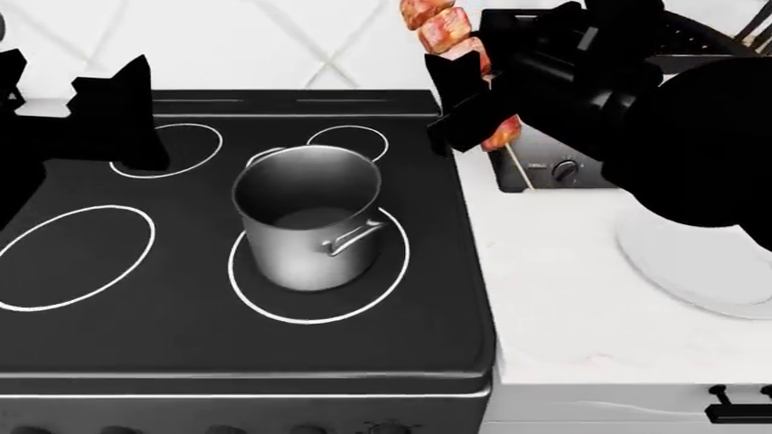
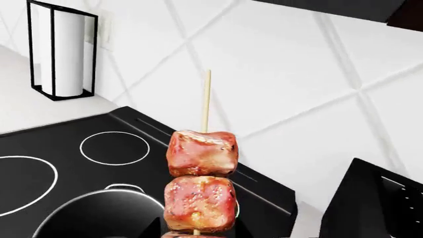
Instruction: Frozen meat rests on a plate on the counter. Retrieve the meat and place it in a pot on a burner. Then turn the burner on.
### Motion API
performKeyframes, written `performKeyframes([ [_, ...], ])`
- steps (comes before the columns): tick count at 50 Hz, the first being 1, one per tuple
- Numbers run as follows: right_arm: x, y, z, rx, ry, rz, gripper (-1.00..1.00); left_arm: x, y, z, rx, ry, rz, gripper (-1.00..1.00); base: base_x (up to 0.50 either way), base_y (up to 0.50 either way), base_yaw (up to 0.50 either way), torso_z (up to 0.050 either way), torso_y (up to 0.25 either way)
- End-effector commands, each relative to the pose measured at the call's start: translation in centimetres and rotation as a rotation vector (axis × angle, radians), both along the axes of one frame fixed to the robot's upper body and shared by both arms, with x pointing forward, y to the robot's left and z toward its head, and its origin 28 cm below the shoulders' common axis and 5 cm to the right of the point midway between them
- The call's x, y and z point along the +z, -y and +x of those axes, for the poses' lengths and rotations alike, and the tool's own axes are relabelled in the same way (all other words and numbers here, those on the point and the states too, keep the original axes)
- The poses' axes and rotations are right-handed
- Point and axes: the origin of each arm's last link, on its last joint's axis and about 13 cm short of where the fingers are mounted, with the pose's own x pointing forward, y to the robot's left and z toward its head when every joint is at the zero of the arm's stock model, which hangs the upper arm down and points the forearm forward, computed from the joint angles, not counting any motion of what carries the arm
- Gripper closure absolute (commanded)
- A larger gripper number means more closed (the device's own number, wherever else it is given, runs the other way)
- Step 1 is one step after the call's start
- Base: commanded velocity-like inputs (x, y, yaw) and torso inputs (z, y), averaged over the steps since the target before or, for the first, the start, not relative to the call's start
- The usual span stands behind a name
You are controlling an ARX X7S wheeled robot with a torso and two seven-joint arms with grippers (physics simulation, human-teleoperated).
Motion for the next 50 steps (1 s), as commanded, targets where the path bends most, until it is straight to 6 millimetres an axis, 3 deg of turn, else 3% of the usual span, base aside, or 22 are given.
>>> performKeyframes([
  [1, 0.2, 0.2, -0.1, -0.001, 0.016, -0.008, 1.0, -0.1, 0.1, 0.0, 0.001, -0.002, 0.002, -1.0, 0.05, 0.5, 0.0, 0.0, 0.0],
  [23, 0.1, 0.3, -0.2, 0.0, 0.015, -0.008, 1.0, -0.3, 0.2, 0.0, -0.001, -0.009, 0.003, -1.0, 0.05, 0.5, 0.0, 0.0, 0.0],
  [37, 0.2, 0.2, 0.2, -0.013, 0.005, 0.004, 1.0, -0.5, 0.2, 0.3, -0.013, -0.014, -0.002, -1.0, 0.0, 0.0, 0.0, 0.0, 0.0],
  [50, -0.2, -0.1, 2.1, 0.013, 0.004, 0.041, 1.0, -1.0, 0.1, 0.4, -0.01, -0.025, -0.003, -1.0, 0.0, 0.0, 0.0, 0.0, 0.001],
])
